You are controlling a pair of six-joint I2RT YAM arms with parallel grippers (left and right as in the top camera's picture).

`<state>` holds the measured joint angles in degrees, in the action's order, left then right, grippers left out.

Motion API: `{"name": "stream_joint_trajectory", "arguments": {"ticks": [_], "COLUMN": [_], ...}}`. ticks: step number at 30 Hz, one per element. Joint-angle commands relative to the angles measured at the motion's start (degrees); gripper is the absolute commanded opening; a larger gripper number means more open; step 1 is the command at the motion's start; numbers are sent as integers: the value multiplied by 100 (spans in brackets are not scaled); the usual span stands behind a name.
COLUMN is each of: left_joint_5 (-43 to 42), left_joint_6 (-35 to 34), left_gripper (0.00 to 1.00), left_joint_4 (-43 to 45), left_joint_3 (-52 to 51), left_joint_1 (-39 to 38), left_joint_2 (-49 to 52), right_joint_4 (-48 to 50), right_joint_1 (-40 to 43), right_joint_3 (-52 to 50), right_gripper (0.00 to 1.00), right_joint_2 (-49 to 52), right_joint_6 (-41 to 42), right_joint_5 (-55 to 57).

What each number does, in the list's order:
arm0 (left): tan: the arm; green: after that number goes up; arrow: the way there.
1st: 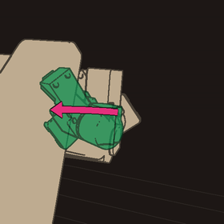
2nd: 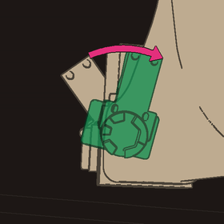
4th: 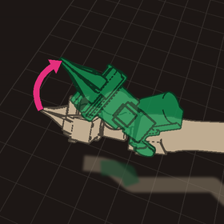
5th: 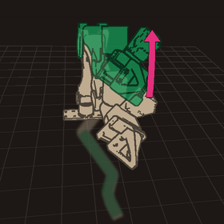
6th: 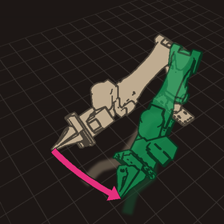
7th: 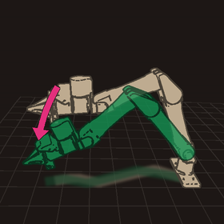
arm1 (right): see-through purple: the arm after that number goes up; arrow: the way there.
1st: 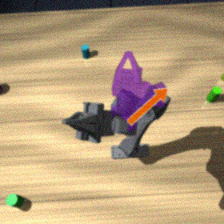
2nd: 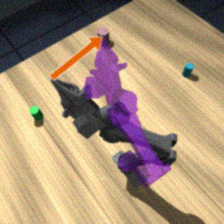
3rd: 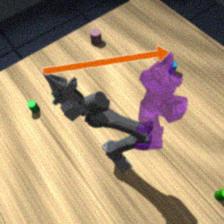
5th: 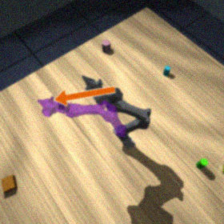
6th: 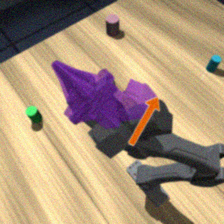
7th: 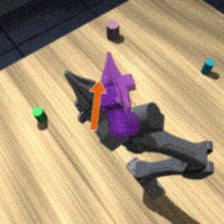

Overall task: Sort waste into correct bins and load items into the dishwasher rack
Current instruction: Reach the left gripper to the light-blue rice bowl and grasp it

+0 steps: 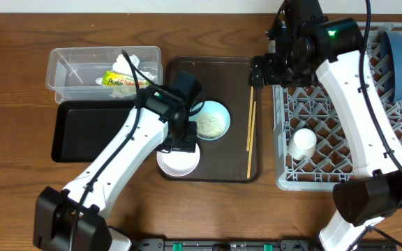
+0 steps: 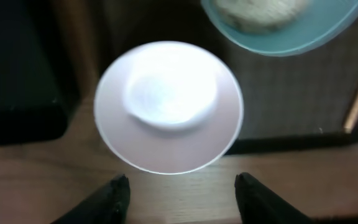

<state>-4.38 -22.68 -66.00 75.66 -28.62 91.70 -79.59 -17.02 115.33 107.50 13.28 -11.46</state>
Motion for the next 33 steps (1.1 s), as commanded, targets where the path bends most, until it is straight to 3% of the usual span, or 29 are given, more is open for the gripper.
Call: {"name": "stream_joint_trajectory", "arguments": {"ticks": [1, 11, 18, 27, 33], "left_joint_5": [385, 713, 647, 577, 358], "left_joint_6": [-876, -1602, -1657, -1174, -282], "left_gripper": [55, 55, 55, 55, 56], "left_joint_4": [11, 2, 153, 616, 1690], "left_joint_3": [-24, -195, -192, -195, -199], "left_joint_1": [-9, 48, 509, 116, -428], "left_joint_2": [-74, -74, -249, -334, -221], "right_joint_4": [20, 116, 140, 208, 190], "right_joint_1": [28, -203, -487, -505, -151], "right_joint_3": [-50, -66, -76, -76, -74], "right_gripper": [86, 86, 85, 84, 84], "right_joint_2": [-35, 192, 498, 669, 667], "right_joint_6": [166, 313, 343, 398, 407], "right_joint_5": [72, 46, 55, 76, 66]}}
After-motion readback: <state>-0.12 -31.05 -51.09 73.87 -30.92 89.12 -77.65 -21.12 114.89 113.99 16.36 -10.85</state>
